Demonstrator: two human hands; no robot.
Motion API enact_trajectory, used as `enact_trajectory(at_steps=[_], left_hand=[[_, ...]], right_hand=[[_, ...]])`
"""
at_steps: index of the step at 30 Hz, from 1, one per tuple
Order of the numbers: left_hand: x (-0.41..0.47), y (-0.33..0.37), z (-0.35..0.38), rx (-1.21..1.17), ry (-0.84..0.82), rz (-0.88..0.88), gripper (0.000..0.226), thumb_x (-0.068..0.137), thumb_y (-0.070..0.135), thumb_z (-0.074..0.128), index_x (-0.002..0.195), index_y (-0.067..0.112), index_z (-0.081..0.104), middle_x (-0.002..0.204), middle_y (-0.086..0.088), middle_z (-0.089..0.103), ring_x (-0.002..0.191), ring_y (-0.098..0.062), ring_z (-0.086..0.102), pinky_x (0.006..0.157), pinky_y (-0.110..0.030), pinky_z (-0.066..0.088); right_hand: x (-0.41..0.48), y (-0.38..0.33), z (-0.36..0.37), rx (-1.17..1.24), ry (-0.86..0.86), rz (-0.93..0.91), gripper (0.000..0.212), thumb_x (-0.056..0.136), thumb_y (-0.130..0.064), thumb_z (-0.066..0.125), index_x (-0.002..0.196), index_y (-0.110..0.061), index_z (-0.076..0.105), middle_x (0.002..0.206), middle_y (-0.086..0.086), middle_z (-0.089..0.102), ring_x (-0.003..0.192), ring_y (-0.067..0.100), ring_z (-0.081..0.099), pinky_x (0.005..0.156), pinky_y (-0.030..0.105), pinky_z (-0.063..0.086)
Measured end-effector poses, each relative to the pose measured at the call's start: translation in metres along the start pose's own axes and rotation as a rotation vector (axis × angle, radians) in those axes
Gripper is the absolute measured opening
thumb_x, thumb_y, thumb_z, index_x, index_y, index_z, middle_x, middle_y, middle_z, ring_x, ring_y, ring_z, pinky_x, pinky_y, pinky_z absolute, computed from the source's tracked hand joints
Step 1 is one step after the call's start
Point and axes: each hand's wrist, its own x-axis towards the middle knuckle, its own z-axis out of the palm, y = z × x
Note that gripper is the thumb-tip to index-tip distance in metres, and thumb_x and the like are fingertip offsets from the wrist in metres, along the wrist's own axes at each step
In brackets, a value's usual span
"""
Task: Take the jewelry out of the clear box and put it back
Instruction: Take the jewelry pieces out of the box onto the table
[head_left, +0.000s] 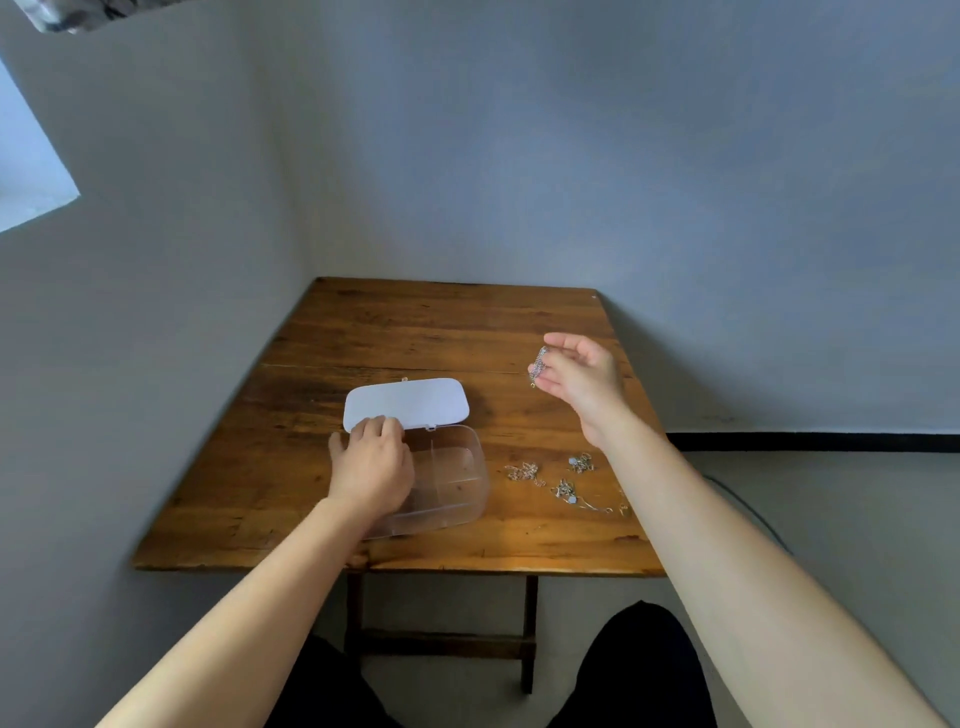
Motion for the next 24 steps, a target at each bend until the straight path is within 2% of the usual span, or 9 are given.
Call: enact_trajectory(at_steps=[3, 6, 9, 13, 17, 19, 22, 24], left_hand=[[0.012, 0.027, 0.000, -0.013, 0.033, 0.063, 0.039, 0.103, 0.034, 0.035, 0.135, 0.016, 0.047, 0.150, -0.011, 0.043, 0.142, -0.031, 0.033, 0.115, -0.059, 0.024], [0.024, 0.058, 0.008, -0.029, -0.063, 0.196, 0.046, 0.104, 0.039, 0.029, 0.144, 0.018, 0.041, 0.161, -0.012, 0.026, 0.150, -0.032, 0.016, 0.118, -0.058, 0.017], [0.035, 0.084, 0.022, -0.019, -0.137, 0.320, 0.047, 0.104, 0.039, 0.029, 0.145, 0.018, 0.041, 0.164, -0.011, 0.020, 0.152, -0.029, 0.010, 0.119, -0.058, 0.013], [0.043, 0.105, 0.043, 0.064, -0.247, 0.386, 0.047, 0.104, 0.037, 0.030, 0.145, 0.020, 0.043, 0.162, -0.008, 0.027, 0.150, -0.028, 0.018, 0.118, -0.059, 0.011], [0.041, 0.110, 0.059, 0.196, -0.225, 0.394, 0.043, 0.100, 0.036, 0.034, 0.135, 0.024, 0.056, 0.151, -0.003, 0.046, 0.136, -0.026, 0.044, 0.115, -0.063, 0.004], [0.040, 0.109, 0.063, 0.202, -0.188, 0.394, 0.043, 0.098, 0.033, 0.036, 0.134, 0.025, 0.058, 0.149, -0.002, 0.049, 0.132, -0.026, 0.048, 0.115, -0.062, 0.004], [0.041, 0.107, 0.065, 0.188, -0.168, 0.397, 0.043, 0.096, 0.029, 0.037, 0.133, 0.026, 0.058, 0.148, -0.002, 0.051, 0.130, -0.026, 0.049, 0.115, -0.061, 0.003], [0.041, 0.108, 0.066, 0.171, -0.169, 0.395, 0.044, 0.096, 0.029, 0.038, 0.134, 0.027, 0.058, 0.149, -0.002, 0.050, 0.131, -0.027, 0.048, 0.115, -0.062, 0.002]], right_hand=[[0.010, 0.007, -0.023, -0.052, 0.104, 0.016, 0.022, 0.093, -0.003, 0.062, 0.102, -0.022, 0.069, 0.110, 0.008, 0.067, 0.098, 0.020, 0.070, 0.075, 0.025, 0.060], [0.018, 0.021, -0.044, -0.084, 0.180, 0.070, 0.022, 0.093, -0.002, 0.061, 0.104, -0.019, 0.069, 0.111, 0.008, 0.067, 0.096, 0.020, 0.070, 0.079, 0.028, 0.060], [0.026, 0.036, -0.056, -0.141, 0.214, 0.102, 0.023, 0.092, -0.001, 0.061, 0.104, -0.019, 0.069, 0.108, 0.006, 0.068, 0.095, 0.019, 0.070, 0.080, 0.030, 0.060], [0.037, 0.055, -0.062, -0.246, 0.211, 0.111, 0.026, 0.092, 0.000, 0.060, 0.110, -0.015, 0.070, 0.096, -0.003, 0.068, 0.090, 0.018, 0.071, 0.087, 0.037, 0.060], [0.047, 0.075, -0.061, -0.362, 0.185, 0.118, 0.027, 0.093, -0.001, 0.060, 0.104, -0.025, 0.069, 0.101, -0.005, 0.069, 0.093, 0.017, 0.070, 0.092, 0.040, 0.057], [0.050, 0.087, -0.062, -0.460, 0.152, 0.124, 0.028, 0.096, -0.003, 0.055, 0.106, -0.026, 0.069, 0.110, -0.002, 0.070, 0.101, 0.018, 0.067, 0.094, 0.037, 0.055], [0.050, 0.102, -0.067, -0.614, 0.120, 0.135, 0.034, 0.099, -0.004, 0.049, 0.117, -0.021, 0.071, 0.119, -0.002, 0.071, 0.106, 0.014, 0.062, 0.089, 0.024, 0.045], [0.048, 0.106, -0.071, -0.633, 0.125, 0.134, 0.036, 0.100, -0.001, 0.047, 0.120, -0.020, 0.071, 0.121, -0.001, 0.071, 0.111, 0.016, 0.063, 0.089, 0.024, 0.043]])
